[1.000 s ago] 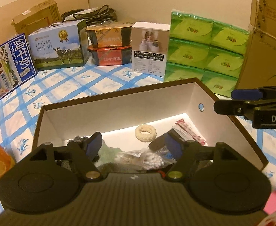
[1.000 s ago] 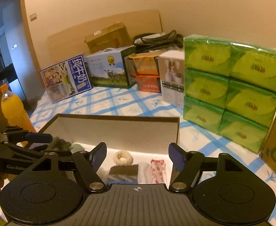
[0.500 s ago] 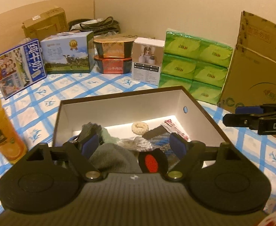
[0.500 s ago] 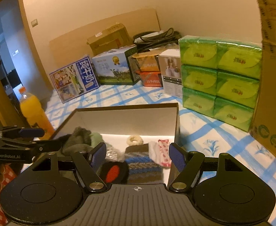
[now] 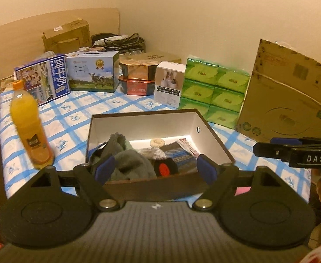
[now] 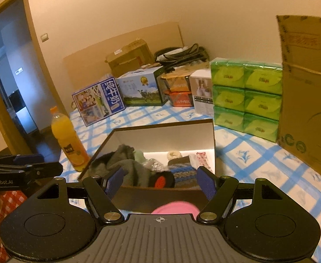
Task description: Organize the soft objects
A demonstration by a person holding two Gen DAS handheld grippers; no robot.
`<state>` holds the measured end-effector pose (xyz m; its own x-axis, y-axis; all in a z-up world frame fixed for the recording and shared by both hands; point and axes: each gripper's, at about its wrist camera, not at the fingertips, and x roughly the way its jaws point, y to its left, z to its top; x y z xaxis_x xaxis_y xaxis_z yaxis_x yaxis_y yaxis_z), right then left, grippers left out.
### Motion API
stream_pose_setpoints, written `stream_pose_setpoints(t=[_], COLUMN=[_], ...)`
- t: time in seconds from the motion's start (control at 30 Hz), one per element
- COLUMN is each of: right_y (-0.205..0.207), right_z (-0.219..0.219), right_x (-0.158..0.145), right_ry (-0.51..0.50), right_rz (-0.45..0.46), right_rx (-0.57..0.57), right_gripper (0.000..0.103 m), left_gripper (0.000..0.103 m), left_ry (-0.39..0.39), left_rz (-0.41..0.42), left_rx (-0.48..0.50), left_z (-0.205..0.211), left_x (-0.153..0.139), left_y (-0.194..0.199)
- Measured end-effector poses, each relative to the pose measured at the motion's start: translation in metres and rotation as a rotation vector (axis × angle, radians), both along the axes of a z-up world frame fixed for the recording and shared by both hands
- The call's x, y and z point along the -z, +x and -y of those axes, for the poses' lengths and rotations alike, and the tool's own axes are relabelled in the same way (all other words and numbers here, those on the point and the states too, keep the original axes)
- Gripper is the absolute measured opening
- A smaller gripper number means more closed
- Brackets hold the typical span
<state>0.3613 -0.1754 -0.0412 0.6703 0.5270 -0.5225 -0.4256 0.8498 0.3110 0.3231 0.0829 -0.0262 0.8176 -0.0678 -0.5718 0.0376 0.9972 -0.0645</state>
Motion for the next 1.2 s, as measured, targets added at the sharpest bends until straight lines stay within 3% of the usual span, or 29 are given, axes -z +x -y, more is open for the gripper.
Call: stream_pose_setpoints(t=[0.2, 0.43, 0.77, 1.2], right_y=[-0.053, -0.111, -0.183, -0.259], right_z=[0.001, -0.003, -0.005, -0.004], right_x=[-0.012, -0.023, -0.027, -0.020], right_ry=[0.004, -0.013, -0.018, -0.064], right_rz=[0.005, 0.025, 0.020, -0.034], right_rx=[0.030, 0.053, 0.072, 0.068], right_gripper=[0.074, 0.074, 0.075, 0.075], left_gripper=[0.080, 0.080, 0.080, 0.080], left_ry=[-0.006, -0.073, -0.061, -0.046], left_rz=[-0.014, -0.015, 0.023, 0.009], left_rx=[-0.020, -0.059, -0.090, -0.145], left_z=[0.007, 0.007, 0.021, 0.033], left_x=[-0.010, -0.019, -0.029, -0.020], left_y=[-0.053, -0.111, -0.187, -0.262])
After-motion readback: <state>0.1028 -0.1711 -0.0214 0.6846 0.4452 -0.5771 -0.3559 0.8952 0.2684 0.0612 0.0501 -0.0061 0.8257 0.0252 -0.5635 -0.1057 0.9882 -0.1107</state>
